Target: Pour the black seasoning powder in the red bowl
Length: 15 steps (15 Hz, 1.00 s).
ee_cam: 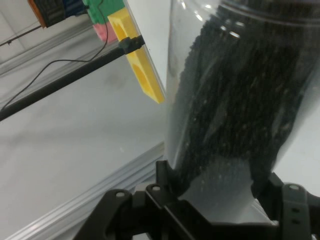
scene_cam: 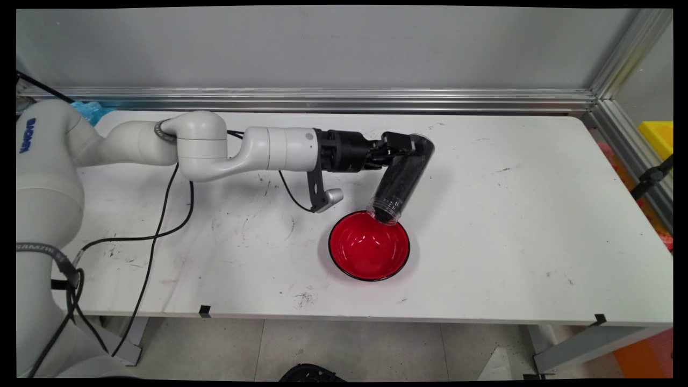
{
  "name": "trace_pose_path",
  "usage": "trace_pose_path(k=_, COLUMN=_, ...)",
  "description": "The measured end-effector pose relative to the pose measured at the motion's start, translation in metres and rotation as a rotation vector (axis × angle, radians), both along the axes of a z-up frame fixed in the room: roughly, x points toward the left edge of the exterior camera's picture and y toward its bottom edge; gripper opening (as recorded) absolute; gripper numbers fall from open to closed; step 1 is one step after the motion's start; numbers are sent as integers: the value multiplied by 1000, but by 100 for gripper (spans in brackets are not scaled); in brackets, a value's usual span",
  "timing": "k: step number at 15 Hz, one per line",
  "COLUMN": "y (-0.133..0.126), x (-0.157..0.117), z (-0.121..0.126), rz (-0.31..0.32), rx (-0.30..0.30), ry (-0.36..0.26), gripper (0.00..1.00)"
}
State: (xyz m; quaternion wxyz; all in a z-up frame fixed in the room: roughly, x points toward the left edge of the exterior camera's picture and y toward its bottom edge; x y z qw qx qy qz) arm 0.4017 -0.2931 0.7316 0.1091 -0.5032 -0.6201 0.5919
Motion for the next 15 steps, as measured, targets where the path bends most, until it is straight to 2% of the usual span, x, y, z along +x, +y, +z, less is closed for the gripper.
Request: trace_pose_path(k=15, y=11, x=-2, z=-13, rz=-39, rx=-47, ry=-29, gripper=0)
